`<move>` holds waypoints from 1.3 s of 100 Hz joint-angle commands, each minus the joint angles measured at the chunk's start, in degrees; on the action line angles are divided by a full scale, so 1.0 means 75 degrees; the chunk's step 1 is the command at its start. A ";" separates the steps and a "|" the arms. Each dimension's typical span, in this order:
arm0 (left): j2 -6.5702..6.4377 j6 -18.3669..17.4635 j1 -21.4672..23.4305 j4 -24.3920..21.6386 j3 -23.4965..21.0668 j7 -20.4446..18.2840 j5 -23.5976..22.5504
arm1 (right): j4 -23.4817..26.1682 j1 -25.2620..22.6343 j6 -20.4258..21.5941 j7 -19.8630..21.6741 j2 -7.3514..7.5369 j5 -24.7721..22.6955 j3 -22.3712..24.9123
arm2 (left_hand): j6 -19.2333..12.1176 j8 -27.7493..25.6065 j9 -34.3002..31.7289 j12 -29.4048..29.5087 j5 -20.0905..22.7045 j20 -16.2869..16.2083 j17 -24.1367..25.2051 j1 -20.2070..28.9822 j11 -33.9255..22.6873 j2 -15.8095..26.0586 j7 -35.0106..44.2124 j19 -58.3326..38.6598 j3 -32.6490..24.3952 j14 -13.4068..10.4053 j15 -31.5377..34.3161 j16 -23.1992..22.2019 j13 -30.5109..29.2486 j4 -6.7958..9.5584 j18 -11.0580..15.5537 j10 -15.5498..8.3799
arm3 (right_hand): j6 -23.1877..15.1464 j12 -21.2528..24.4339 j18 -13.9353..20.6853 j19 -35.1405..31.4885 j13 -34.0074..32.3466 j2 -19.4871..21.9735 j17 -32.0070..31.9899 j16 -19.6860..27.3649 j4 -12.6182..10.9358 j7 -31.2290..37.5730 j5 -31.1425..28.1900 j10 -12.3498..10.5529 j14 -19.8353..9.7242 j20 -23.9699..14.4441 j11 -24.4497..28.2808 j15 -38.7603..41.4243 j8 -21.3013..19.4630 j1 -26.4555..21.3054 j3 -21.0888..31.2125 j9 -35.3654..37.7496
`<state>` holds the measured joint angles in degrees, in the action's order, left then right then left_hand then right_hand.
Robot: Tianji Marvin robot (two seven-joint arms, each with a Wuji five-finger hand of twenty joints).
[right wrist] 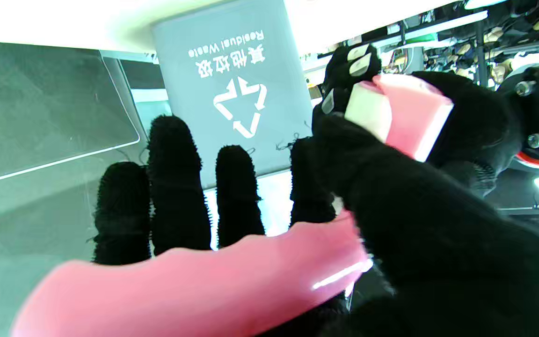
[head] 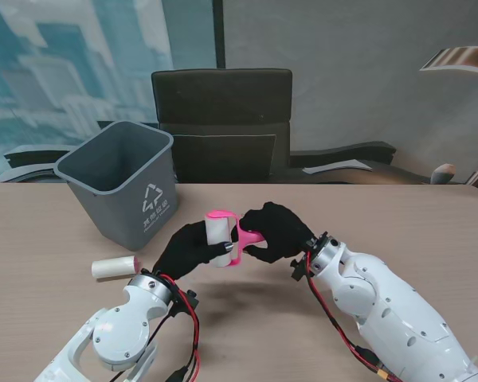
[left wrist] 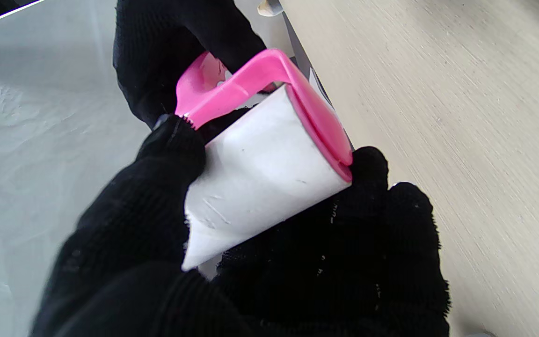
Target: Replace a lint-roller refill
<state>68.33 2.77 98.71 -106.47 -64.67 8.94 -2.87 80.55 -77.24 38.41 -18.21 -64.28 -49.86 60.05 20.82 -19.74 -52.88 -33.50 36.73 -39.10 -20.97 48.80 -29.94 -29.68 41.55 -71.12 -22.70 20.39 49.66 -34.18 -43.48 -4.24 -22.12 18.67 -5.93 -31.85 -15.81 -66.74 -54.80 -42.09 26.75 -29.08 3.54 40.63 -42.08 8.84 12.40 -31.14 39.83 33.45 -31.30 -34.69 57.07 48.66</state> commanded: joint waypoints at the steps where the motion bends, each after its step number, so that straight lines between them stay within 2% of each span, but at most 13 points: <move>1: -0.0005 -0.0003 -0.0003 0.0000 -0.0030 -0.0109 -0.0058 | 0.0120 -0.0083 0.0112 0.0186 0.0094 -0.0010 0.0076 | -0.1413 -0.0011 -0.0647 -0.0464 0.0450 0.0166 0.0022 0.2079 -0.0543 0.0612 0.1212 -0.0355 -0.1258 -0.0309 0.0673 -0.0225 -0.0314 0.0505 0.0328 -0.0516 | 0.0252 0.0216 0.0084 0.0248 0.0332 0.0221 -0.0272 0.0158 -0.0197 -0.0944 0.0032 -0.0027 -0.1141 0.0030 -0.0157 -0.0386 -0.0553 0.0559 -0.0385 -0.0413; 10: -0.0010 -0.0034 -0.0017 0.0028 -0.0034 -0.0095 -0.0145 | 0.0190 -0.0134 0.0200 0.0508 0.0119 0.0182 0.0183 | -0.1419 -0.0004 -0.0645 -0.0479 0.0447 0.0166 0.0034 0.2087 -0.0530 0.0623 0.1198 -0.0362 -0.1245 -0.0299 0.0677 -0.0233 -0.0301 0.0512 0.0334 -0.0514 | 0.0418 0.0302 0.0099 0.0479 0.0590 0.0270 -0.0478 0.0290 -0.0036 -0.1416 0.0212 0.0008 -0.1085 0.0128 -0.0322 -0.0679 -0.0702 0.1279 -0.0863 -0.0657; 25: -0.0024 -0.0098 -0.0040 0.0080 -0.0036 -0.0102 -0.0260 | 0.0228 -0.0185 0.0137 0.0675 0.0108 0.0427 0.0206 | -0.1426 -0.0006 -0.0624 -0.0518 0.0452 0.0165 0.0066 0.2106 -0.0507 0.0631 0.1193 -0.0372 -0.1223 -0.0308 0.0681 -0.0248 -0.0269 0.0526 0.0342 -0.0511 | 0.0565 0.0403 0.0075 0.0641 0.0748 0.0866 -0.0623 0.0439 0.0381 -0.1729 0.0429 0.0032 -0.1027 0.0238 -0.0437 -0.0928 -0.0744 0.2100 -0.2043 -0.0838; 38: -0.0031 -0.0143 -0.0040 0.0100 -0.0036 -0.0117 -0.0285 | 0.0189 -0.0184 0.0010 0.0785 0.0078 0.0702 0.0131 | -0.1436 -0.0004 -0.0619 -0.0557 0.0450 0.0166 0.0076 0.2109 -0.0505 0.0631 0.1186 -0.0375 -0.1215 -0.0305 0.0685 -0.0256 -0.0258 0.0533 0.0357 -0.0513 | 0.0723 0.0457 0.0034 0.0649 0.0814 0.2370 -0.0658 0.0502 0.0441 -0.1843 0.0524 0.0089 -0.0961 0.0262 -0.0496 -0.1027 -0.0740 0.3280 -0.2776 -0.0901; 44: -0.0033 -0.0170 -0.0035 0.0104 -0.0032 -0.0121 -0.0277 | 0.0131 -0.0170 -0.0090 0.0797 0.0044 0.0892 0.0056 | -0.1429 -0.0005 -0.0612 -0.0571 0.0450 0.0167 0.0078 0.2113 -0.0497 0.0633 0.1185 -0.0376 -0.1214 -0.0304 0.0686 -0.0261 -0.0249 0.0538 0.0358 -0.0522 | 0.0804 0.0469 -0.0009 0.0608 0.0809 0.3123 -0.0665 0.0515 0.0297 -0.1861 0.0526 0.0147 -0.0916 0.0248 -0.0477 -0.1021 -0.0803 0.3286 -0.3179 -0.0902; 51: -0.0032 -0.0207 -0.0032 0.0111 -0.0018 -0.0118 -0.0269 | 0.0070 -0.0162 -0.0234 0.0740 -0.0010 0.1088 -0.0035 | -0.1439 -0.0007 -0.0618 -0.0588 0.0443 0.0168 0.0083 0.2110 -0.0494 0.0630 0.1183 -0.0377 -0.1211 -0.0312 0.0688 -0.0265 -0.0246 0.0543 0.0371 -0.0520 | 0.0889 0.0490 -0.0078 0.0518 0.0730 0.4427 -0.0615 0.0502 0.0089 -0.1843 0.0443 0.0226 -0.0838 0.0213 -0.0402 -0.0918 -0.1020 0.2709 -0.4375 -0.0806; 55: -0.0033 -0.0227 -0.0031 0.0115 -0.0010 -0.0122 -0.0259 | 0.0045 -0.0166 -0.0318 0.0701 -0.0055 0.1266 -0.0093 | -0.1442 -0.0012 -0.0615 -0.0595 0.0441 0.0168 0.0081 0.2097 -0.0486 0.0629 0.1186 -0.0380 -0.1205 -0.0319 0.0690 -0.0268 -0.0246 0.0543 0.0378 -0.0519 | 0.0930 0.0493 -0.0125 0.0498 0.0684 0.4800 -0.0602 0.0495 0.0013 -0.1824 0.0380 0.0277 -0.0770 0.0208 -0.0377 -0.0881 -0.1068 0.2474 -0.4541 -0.0753; 57: -0.0034 -0.0238 -0.0030 0.0117 -0.0006 -0.0126 -0.0251 | 0.0038 -0.0169 -0.0358 0.0687 -0.0076 0.1359 -0.0121 | -0.1441 -0.0013 -0.0614 -0.0599 0.0440 0.0168 0.0081 0.2099 -0.0485 0.0633 0.1186 -0.0380 -0.1208 -0.0320 0.0691 -0.0269 -0.0246 0.0546 0.0380 -0.0528 | 0.0931 0.0515 -0.0156 0.0475 0.0682 0.5108 -0.0615 0.0491 -0.0035 -0.1823 0.0357 0.0303 -0.0750 0.0197 -0.0373 -0.0849 -0.1126 0.2093 -0.5024 -0.0723; 77: -0.0035 -0.0303 -0.0012 0.0121 0.0020 -0.0143 -0.0186 | -0.0003 -0.0197 -0.0537 0.0407 -0.0254 0.1852 -0.0328 | -0.1440 -0.0018 -0.0611 -0.0623 0.0445 0.0169 0.0075 0.2092 -0.0470 0.0634 0.1190 -0.0388 -0.1212 -0.0329 0.0694 -0.0277 -0.0247 0.0556 0.0378 -0.0532 | 0.0927 0.0552 -0.0382 0.0385 0.0501 0.6525 -0.0556 0.0455 -0.0361 -0.1737 0.0259 0.0443 -0.0592 0.0150 -0.0249 -0.0672 -0.1428 0.0455 -0.6438 -0.0479; 88: -0.0032 -0.0311 -0.0002 0.0112 0.0029 -0.0139 -0.0167 | 0.0004 -0.0219 -0.0588 0.0293 -0.0326 0.2047 -0.0403 | -0.1439 -0.0018 -0.0614 -0.0635 0.0435 0.0171 0.0079 0.2085 -0.0467 0.0631 0.1186 -0.0387 -0.1213 -0.0326 0.0695 -0.0282 -0.0235 0.0560 0.0380 -0.0536 | 0.0916 0.0550 -0.0501 0.0347 0.0383 0.6719 -0.0502 0.0430 -0.0402 -0.1692 0.0197 0.0499 -0.0524 0.0134 -0.0206 -0.0593 -0.1462 0.0066 -0.6340 -0.0357; 93: -0.0031 -0.0318 0.0001 0.0111 0.0037 -0.0135 -0.0159 | 0.0002 -0.0224 -0.0602 0.0204 -0.0355 0.2063 -0.0428 | -0.1447 -0.0020 -0.0612 -0.0639 0.0436 0.0172 0.0081 0.2082 -0.0464 0.0634 0.1188 -0.0386 -0.1214 -0.0335 0.0699 -0.0285 -0.0241 0.0562 0.0391 -0.0538 | 0.0917 0.0573 -0.0568 0.0312 0.0311 0.6914 -0.0447 0.0423 -0.0440 -0.1658 0.0136 0.0509 -0.0505 0.0112 -0.0144 -0.0512 -0.1526 -0.0522 -0.6804 -0.0284; 115: -0.0029 -0.0352 0.0006 0.0119 0.0048 -0.0122 -0.0157 | -0.0015 -0.0280 -0.0605 -0.0085 -0.0466 0.2234 -0.0453 | -0.1442 -0.0021 -0.0610 -0.0660 0.0429 0.0176 0.0087 0.2066 -0.0463 0.0632 0.1185 -0.0386 -0.1222 -0.0342 0.0698 -0.0293 -0.0227 0.0573 0.0398 -0.0543 | 0.1018 0.0583 -0.0744 0.0227 0.0089 0.7074 -0.0307 0.0364 -0.0561 -0.1518 -0.0067 0.0681 -0.0367 0.0083 -0.0075 -0.0336 -0.1581 -0.1059 -0.6555 -0.0067; 130: -0.0005 -0.0266 0.0005 0.0098 0.0062 -0.0034 -0.0171 | -0.0033 -0.0323 -0.0585 -0.0126 -0.0497 0.2350 -0.0421 | -0.1420 -0.0023 -0.0544 -0.0685 0.0374 0.0181 0.0140 0.2059 -0.0468 0.0674 0.1168 -0.0374 -0.1213 -0.0364 0.0703 -0.0305 -0.0169 0.0577 0.0439 -0.0549 | 0.1146 0.0737 -0.0902 0.0217 0.0023 0.6762 -0.0264 0.0363 -0.1272 -0.1456 -0.0156 0.0788 -0.0260 0.0104 -0.0097 -0.0264 -0.1585 -0.0776 -0.5517 0.0076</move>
<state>67.98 0.27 98.49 -105.30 -64.36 9.13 -4.18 80.04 -79.06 33.85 -19.76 -67.53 -32.42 56.81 20.85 -19.71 -52.89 -34.69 36.73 -38.55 -20.94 50.16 -29.83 -29.68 41.56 -71.77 -20.71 20.40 50.13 -34.63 -43.49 -4.25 -22.13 18.67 2.55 -27.11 -21.77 -64.12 -53.70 7.26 24.42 -25.85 -1.95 29.17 -42.68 14.04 13.32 -29.78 38.77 30.53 -42.69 -40.49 11.76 47.64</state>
